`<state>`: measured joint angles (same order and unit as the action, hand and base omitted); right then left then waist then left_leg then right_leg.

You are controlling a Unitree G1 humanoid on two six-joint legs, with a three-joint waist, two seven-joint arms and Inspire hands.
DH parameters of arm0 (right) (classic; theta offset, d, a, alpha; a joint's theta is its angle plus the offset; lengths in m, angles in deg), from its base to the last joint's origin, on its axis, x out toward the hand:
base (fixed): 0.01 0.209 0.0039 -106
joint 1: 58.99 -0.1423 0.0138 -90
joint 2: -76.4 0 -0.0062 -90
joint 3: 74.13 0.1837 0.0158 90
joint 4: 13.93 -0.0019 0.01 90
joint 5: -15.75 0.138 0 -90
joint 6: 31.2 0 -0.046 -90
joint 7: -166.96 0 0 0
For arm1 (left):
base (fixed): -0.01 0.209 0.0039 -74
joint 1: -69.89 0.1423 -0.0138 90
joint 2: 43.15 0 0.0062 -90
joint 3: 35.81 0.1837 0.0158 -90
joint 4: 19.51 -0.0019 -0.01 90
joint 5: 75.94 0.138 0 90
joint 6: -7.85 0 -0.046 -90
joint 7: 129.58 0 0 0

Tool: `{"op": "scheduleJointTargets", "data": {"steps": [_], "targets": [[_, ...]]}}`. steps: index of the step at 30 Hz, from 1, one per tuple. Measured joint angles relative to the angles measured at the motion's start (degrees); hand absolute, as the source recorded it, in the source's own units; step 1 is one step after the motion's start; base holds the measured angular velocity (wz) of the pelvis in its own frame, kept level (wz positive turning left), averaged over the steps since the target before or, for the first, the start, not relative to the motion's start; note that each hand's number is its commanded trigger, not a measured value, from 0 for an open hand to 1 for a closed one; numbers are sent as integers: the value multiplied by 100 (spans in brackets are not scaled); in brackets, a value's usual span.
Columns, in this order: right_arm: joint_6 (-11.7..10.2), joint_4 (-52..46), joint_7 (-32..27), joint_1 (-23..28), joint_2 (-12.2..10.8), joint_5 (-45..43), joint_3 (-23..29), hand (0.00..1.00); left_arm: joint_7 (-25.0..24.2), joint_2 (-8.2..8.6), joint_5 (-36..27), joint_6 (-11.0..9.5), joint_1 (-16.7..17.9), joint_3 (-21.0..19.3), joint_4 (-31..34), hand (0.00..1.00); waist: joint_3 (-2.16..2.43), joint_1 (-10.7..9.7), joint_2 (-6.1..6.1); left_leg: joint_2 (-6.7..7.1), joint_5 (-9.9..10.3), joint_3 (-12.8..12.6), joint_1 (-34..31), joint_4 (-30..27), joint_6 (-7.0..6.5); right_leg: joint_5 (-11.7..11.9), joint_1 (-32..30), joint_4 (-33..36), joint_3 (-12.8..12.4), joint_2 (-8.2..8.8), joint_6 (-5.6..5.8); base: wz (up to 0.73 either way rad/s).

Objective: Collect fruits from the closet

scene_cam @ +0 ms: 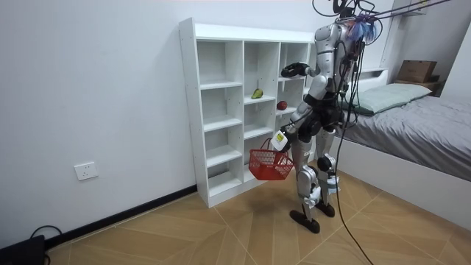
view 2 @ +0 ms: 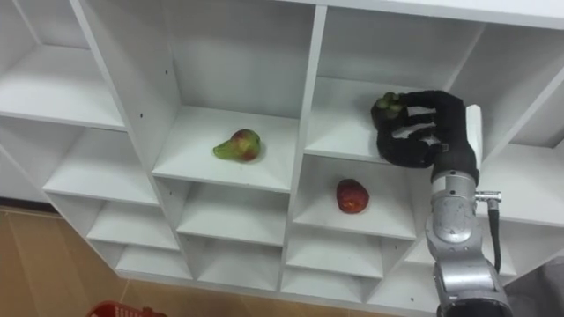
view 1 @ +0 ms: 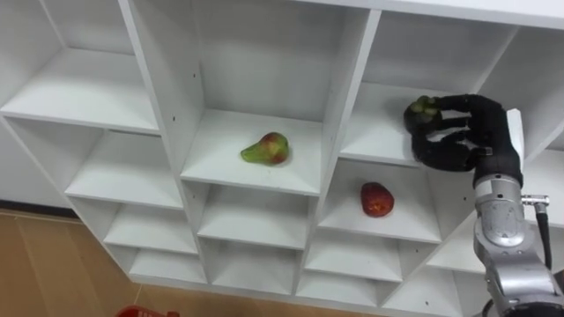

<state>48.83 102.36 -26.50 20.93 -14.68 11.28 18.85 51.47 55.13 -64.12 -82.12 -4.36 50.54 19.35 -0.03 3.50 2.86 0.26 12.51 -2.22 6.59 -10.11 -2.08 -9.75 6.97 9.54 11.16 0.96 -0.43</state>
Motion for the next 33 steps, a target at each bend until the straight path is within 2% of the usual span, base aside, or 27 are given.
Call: {"op": "scheduleJointTargets", "data": {"steps": [20,23,27,33], "targets": [[3,46,37,17,-56,154,14,100,58,6,10,0,4,-2,-48,100,-6,4,-1,5,1,-12,-6,4,0,0,10,2,-39,-2,0,0],[16,-303,53,159,-154,153,-10,100,57,16,14,0,2,-1,-46,100,-4,-1,-23,4,0,-18,-46,15,0,0,-32,0,-39,-5,-1,0],[90,-830,171,401,-156,152,-125,100,40,25,15,0,2,-1,-41,100,29,-7,-43,5,-14,-27,-95,22,-1,0,-106,3,-32,0,0,0],[132,-1223,216,614,-154,146,-253,100,-6,23,0,-24,-58,53,21,100,30,-28,-92,2,-16,-73,-83,33,-2,0,-128,-4,-42,2,0,-1]]}}
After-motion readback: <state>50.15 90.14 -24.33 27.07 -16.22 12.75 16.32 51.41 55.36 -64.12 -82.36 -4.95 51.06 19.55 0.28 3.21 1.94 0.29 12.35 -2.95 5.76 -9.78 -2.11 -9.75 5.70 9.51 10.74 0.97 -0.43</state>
